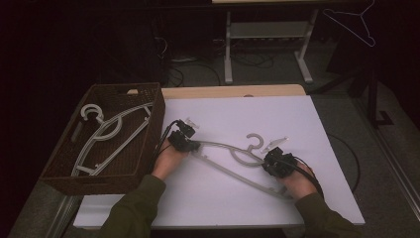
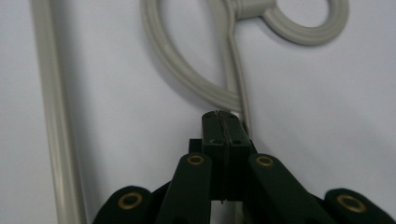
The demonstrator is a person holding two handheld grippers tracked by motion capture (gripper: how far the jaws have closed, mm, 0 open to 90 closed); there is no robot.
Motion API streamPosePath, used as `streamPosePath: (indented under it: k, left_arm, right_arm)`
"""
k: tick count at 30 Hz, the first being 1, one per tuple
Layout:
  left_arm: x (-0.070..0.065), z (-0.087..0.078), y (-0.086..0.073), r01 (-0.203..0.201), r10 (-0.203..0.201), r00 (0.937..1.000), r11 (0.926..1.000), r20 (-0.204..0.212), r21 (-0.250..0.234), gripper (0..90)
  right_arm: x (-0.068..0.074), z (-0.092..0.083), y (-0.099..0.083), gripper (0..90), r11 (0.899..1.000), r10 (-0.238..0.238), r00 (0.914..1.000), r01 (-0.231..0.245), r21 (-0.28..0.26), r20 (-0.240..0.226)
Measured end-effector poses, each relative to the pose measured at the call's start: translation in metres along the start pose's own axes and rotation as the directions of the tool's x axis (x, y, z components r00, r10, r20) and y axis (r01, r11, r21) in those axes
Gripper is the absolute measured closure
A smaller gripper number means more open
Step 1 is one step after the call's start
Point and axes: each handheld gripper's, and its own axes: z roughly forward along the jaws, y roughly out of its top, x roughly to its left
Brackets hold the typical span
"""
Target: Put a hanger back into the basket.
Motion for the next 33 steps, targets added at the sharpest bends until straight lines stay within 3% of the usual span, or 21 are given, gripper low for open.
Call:
streamPosePath:
  k: [9, 12, 13, 17, 21, 26, 29, 33]
  left_arm:
    - [-0.019, -0.017, -0.015, -0.048, 0.048, 0.9980, 0.9988, 0.042, -0.003, 90.0]
    - [-0.019, -0.019, -0.017, -0.048, 0.049, 0.9976, 0.9987, 0.049, -0.017, 90.0]
    - [-0.019, -0.019, -0.018, -0.029, 0.031, 0.9977, 0.9992, 0.061, -0.026, 90.0]
    - [-0.015, -0.018, -0.020, -0.014, 0.017, 0.9975, 0.9986, 0.068, -0.051, 90.0]
    - [-0.012, -0.023, -0.022, 0.024, -0.016, 0.9967, 0.9941, 0.079, -0.106, 90.0]
    - [-0.010, -0.030, -0.022, 0.043, -0.028, 0.9952, 0.9859, 0.094, -0.162, 79.2]
    - [-0.010, -0.030, -0.022, 0.050, -0.032, 0.9942, 0.9834, 0.103, -0.174, 70.1]
    - [-0.011, -0.031, -0.021, 0.045, -0.027, 0.9947, 0.9820, 0.099, -0.183, 60.8]
  right_arm:
    - [-0.021, 0.012, 0.014, 89.8, 0.999, 0.018, 0.9990, -0.016, -0.040, 0.040]
    - [-0.027, 0.018, 0.021, 89.8, 0.998, 0.027, 0.9986, -0.024, -0.056, 0.046]
    - [-0.029, 0.020, 0.023, 89.8, 0.998, 0.033, 0.9986, -0.030, -0.060, 0.042]
    - [-0.034, 0.021, 0.024, 89.7, 0.996, 0.050, 0.9984, -0.047, -0.076, 0.026]
    - [-0.035, 0.005, 0.015, 89.6, 0.989, 0.074, 0.9972, -0.073, -0.126, 0.005]
    - [-0.036, -0.024, -0.005, 89.6, 0.976, 0.111, 0.9936, -0.113, -0.188, -0.020]
    - [-0.038, -0.035, -0.021, 89.6, 0.971, 0.150, 0.9885, -0.151, -0.186, -0.023]
    - [-0.038, -0.044, -0.039, 89.6, 0.969, 0.166, 0.9857, -0.169, -0.181, -0.029]
